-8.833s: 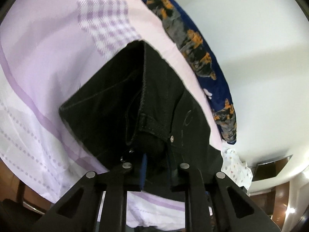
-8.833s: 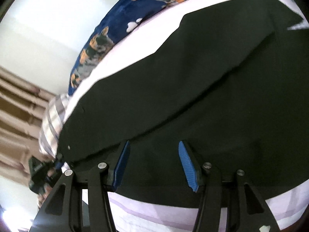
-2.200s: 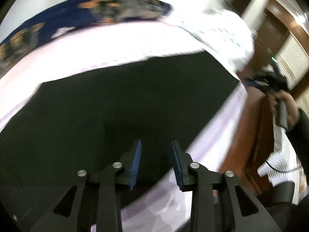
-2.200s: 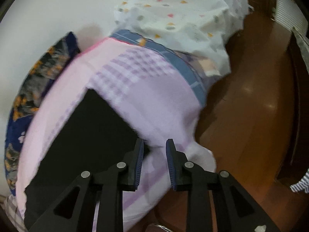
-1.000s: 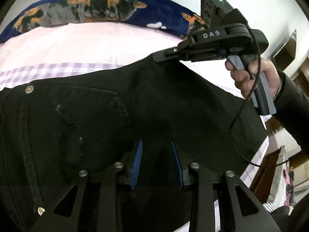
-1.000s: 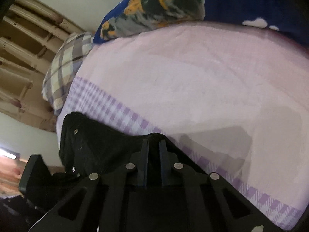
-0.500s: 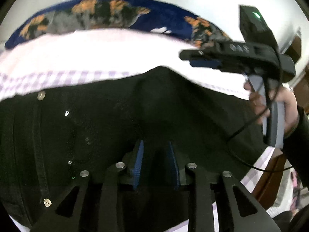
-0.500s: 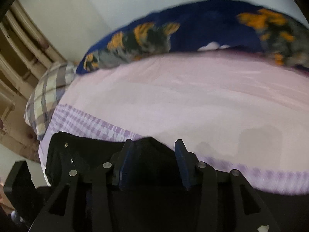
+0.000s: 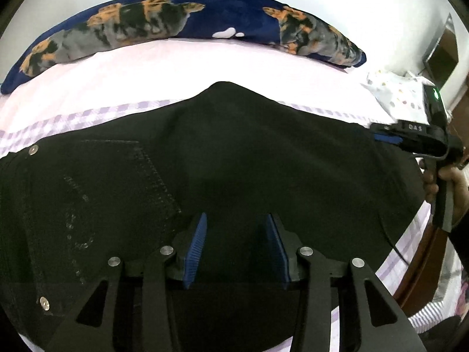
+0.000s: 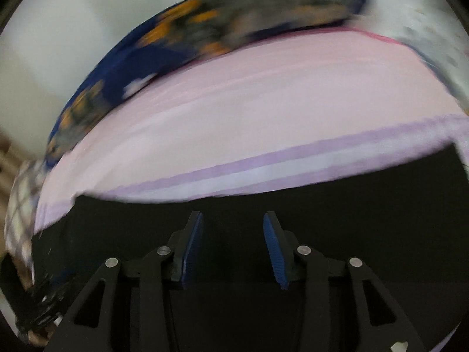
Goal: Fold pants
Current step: 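Lower the folded trousers onto the bed and open both grippers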
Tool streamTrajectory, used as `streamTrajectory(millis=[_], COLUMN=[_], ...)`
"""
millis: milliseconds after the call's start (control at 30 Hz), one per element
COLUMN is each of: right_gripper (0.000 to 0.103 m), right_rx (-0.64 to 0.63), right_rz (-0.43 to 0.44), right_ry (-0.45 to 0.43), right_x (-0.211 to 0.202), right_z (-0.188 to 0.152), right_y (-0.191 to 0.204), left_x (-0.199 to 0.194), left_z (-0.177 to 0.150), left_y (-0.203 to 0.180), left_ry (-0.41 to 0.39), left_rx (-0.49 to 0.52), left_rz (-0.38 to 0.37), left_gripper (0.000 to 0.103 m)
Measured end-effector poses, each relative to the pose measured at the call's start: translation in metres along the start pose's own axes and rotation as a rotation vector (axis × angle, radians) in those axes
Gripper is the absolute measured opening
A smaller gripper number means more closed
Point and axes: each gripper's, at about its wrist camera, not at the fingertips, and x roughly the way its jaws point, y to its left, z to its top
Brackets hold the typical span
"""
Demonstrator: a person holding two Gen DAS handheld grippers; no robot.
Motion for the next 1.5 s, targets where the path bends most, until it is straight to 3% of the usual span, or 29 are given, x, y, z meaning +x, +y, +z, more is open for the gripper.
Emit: streamTrajectory(millis=[167,433,533,700,933,1033,1100,1200,1367,1500], right_gripper=[0.040,0.041,0.041,0.041,0.038,0.026,0.013,0.008,0.008,0.008], right_rx=[0.148,0.338,0.433,0.548,0.628,0.630,0.631,0.645,0.646,0.546], right_rz=[-0.067,-0.093,-0.062,-0.003,0.050,0.061,0.057,0.070,0.188,0.267], right_ry=[-0.093,-0.146,-0.157,-0.158,-0.186,-0.218,-0.227,-0.215,-0.251,-0.235], right_x=[-0.054,-0.141,-0.154,-0.145,-0.127,-0.119,-0.115,-0.112,-0.125,-0.127], right_z=[0.002,-0.062,-0.091,-0.111,-0.110,-0.103,-0.100,-0.096,-0.085,-0.059], right_y=[-0.078,-0.152,-0.177,-0.203,-0.224,-0.230,-0.233,-0.234,-0.211,-0.159], left_x=[-0.002,-0.012,-0.007,0.006,0.019,0.028,0.030,0.030,0.028,0.011], left_z=[0.004,0.012,0.013,0.007,-0.010,-0.014,-0.016,-0.016,-0.011,0.001], left_y=[-0.011,-0.063,-0.089,-0.127,-0.152,-0.151,-0.151,-0.152,-0.142,-0.112], left_ry=[0.012,-0.032,-0.024,0.024,0.084,0.112,0.112,0.104,0.112,0.069], left_rx=[-0.019,0.053,0.106,0.193,0.269,0.262,0.255,0.264,0.206,0.093], left_rz=[0.050,-0.046,-0.085,-0.113,-0.101,-0.090,-0.086,-0.078,-0.113,-0.133], left_gripper=[0.044,0.049,0.050,0.050,0.050,0.050,0.050,0.050,0.051,0.051])
